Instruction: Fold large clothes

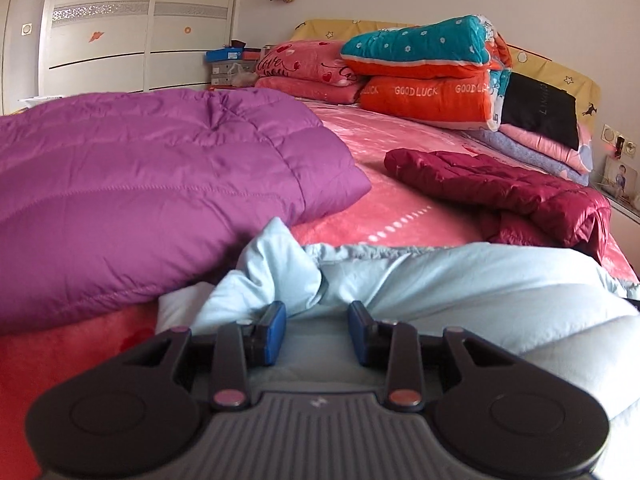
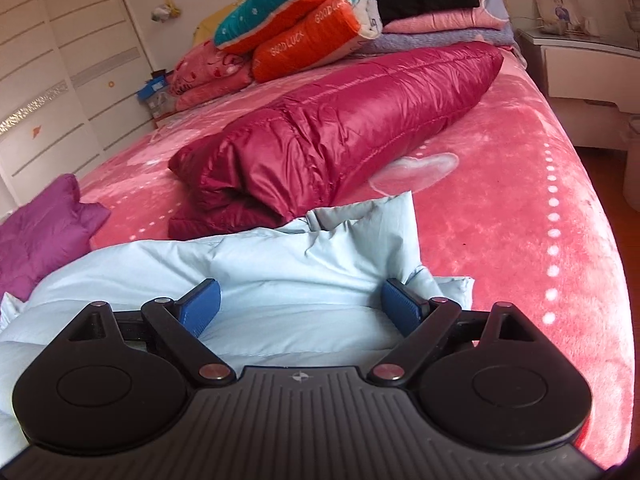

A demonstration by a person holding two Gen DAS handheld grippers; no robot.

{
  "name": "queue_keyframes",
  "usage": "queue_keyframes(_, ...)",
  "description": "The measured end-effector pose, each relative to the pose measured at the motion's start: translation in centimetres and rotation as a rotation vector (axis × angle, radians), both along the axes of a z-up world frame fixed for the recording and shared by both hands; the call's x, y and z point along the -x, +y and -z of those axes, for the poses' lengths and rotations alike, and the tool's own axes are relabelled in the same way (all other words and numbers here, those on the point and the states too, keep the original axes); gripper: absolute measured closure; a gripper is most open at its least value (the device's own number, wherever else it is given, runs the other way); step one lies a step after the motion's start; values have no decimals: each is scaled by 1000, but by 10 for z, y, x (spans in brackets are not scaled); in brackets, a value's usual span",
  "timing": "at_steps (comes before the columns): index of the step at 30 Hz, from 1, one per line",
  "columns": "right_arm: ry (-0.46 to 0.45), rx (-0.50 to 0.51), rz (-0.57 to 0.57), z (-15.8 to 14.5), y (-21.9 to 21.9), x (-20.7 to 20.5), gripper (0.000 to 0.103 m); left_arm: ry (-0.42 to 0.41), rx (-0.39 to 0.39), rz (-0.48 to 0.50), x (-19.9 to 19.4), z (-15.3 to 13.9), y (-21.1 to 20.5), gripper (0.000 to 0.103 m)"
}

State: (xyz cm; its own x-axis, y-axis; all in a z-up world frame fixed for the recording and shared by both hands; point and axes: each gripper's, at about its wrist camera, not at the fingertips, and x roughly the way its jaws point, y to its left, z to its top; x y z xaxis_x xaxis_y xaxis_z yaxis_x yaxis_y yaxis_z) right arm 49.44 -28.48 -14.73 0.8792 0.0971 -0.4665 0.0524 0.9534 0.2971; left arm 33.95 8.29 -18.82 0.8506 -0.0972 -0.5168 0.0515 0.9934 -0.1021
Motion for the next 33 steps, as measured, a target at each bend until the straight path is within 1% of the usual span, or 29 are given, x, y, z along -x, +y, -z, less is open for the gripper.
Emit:
queue_keyframes(5,32,65,12,6,7,-8,0,-6,-30,8,-3,11,-3,69)
queue_keyframes(10,18,127,25,13,16,-7,0,-12,3,14,-3,17,3,69)
queue_keyframes(13,19,142,29,14,18,-8,0,-6,19,15,-3,18,5,68)
queue_keyframes(16,17,125,24,12,14,-9,0,0,41,16,-4,15,8,68)
queue_keyframes(18,14,96,14,11,8,-9,0,23,38,4,-4,8,8,68)
queue_keyframes(19,8,70,7,10,5,-7,0,39,37,-9,-2,1,6,65)
queue_keyframes(20,3,41,-1,9,1,-6,0,49,54,-20,0,-7,4,61)
queue_keyframes(21,-2,6,-8,7,-4,-5,0,46,85,-18,4,-15,3,56)
queue_keyframes(22,-9,-38,-10,5,-11,-4,0,35,107,-5,10,-24,-2,52)
queue_keyframes(23,-16,-75,-5,3,-16,-2,0,21,108,15,16,-33,-9,50)
queue_keyframes(25,-30,-117,21,-6,-25,4,0,-16,88,55,28,-51,-30,39)
queue_keyframes(27,-62,-101,47,-16,-27,12,0,-39,99,92,38,-63,-53,35)
queue_keyframes(29,-102,-55,44,-24,-23,21,0,-23,110,125,39,-65,-75,35)
queue_keyframes(31,-115,-10,11,-27,-18,27,0,0,102,142,35,-60,-96,35)
queue_keyframes(33,-110,16,-20,-24,-15,29,0,32,82,134,28,-51,-112,35)
